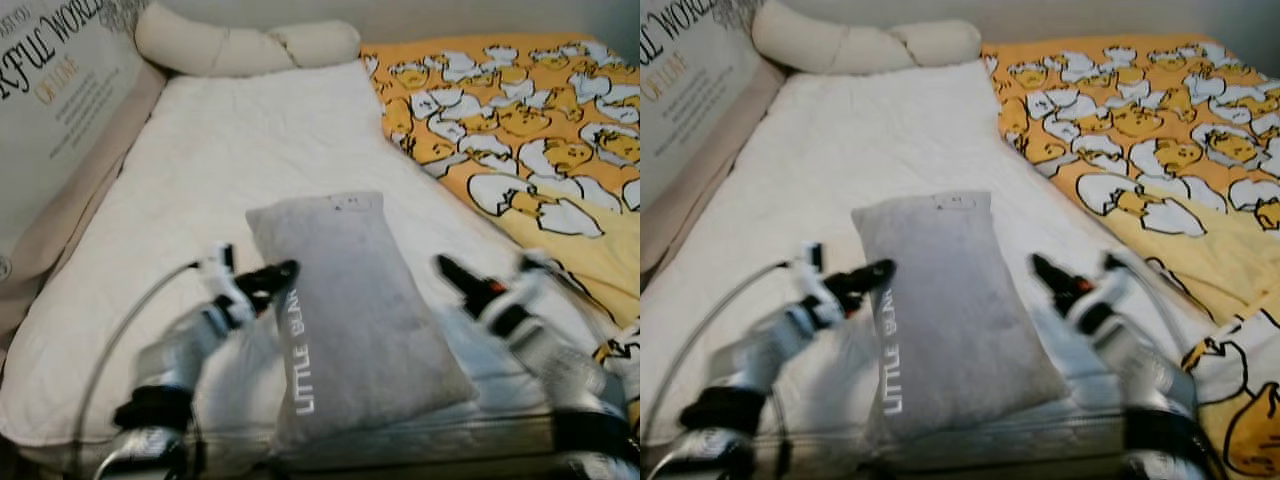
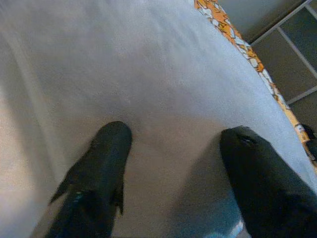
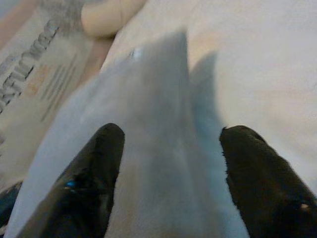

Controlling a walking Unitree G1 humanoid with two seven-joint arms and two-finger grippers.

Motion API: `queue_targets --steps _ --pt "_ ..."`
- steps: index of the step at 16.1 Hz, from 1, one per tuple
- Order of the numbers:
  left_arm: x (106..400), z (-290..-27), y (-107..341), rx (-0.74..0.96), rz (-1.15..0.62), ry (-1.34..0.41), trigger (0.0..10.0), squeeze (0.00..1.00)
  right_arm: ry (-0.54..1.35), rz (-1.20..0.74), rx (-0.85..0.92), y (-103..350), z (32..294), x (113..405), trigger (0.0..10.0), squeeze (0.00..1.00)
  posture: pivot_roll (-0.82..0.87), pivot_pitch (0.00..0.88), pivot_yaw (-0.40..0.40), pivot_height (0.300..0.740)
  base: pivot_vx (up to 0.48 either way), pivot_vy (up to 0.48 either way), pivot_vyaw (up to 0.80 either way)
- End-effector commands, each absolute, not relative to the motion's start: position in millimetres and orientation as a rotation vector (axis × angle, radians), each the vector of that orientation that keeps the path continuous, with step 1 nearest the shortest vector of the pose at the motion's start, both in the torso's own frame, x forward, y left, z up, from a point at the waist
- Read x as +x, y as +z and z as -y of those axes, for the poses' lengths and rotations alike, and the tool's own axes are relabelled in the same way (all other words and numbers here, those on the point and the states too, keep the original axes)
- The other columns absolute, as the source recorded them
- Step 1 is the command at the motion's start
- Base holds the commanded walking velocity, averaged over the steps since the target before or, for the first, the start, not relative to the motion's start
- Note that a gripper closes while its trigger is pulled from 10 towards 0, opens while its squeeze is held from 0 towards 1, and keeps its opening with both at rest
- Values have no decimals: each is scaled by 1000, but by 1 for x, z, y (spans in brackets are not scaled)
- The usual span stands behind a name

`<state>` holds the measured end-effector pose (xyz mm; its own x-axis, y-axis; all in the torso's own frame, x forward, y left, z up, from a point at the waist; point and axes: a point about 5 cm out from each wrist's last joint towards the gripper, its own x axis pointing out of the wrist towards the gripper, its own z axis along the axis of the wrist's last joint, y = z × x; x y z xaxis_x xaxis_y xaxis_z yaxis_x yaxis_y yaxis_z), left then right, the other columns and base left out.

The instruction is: Clean up the room

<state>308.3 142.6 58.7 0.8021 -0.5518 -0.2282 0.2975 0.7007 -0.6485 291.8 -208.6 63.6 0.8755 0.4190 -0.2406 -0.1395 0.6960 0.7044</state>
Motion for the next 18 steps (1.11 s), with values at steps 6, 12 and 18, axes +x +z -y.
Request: queue_targets --steps 6,12,18 --pt "298 -135 45 -776 -454 -606 10000 1000 537 -511 717 45 189 293 10000 1000 -4 0 61 740 0 0 0" --pt "269 -115 18 -597 -621 -818 10000 0 677 -633 663 28 171 282 10000 1000 7 0 50 740 0 0 0" --pt "284 -103 26 -490 -602 -794 0 0 735 -640 612 27 161 284 0 0 0 0 62 740 0 0 0"
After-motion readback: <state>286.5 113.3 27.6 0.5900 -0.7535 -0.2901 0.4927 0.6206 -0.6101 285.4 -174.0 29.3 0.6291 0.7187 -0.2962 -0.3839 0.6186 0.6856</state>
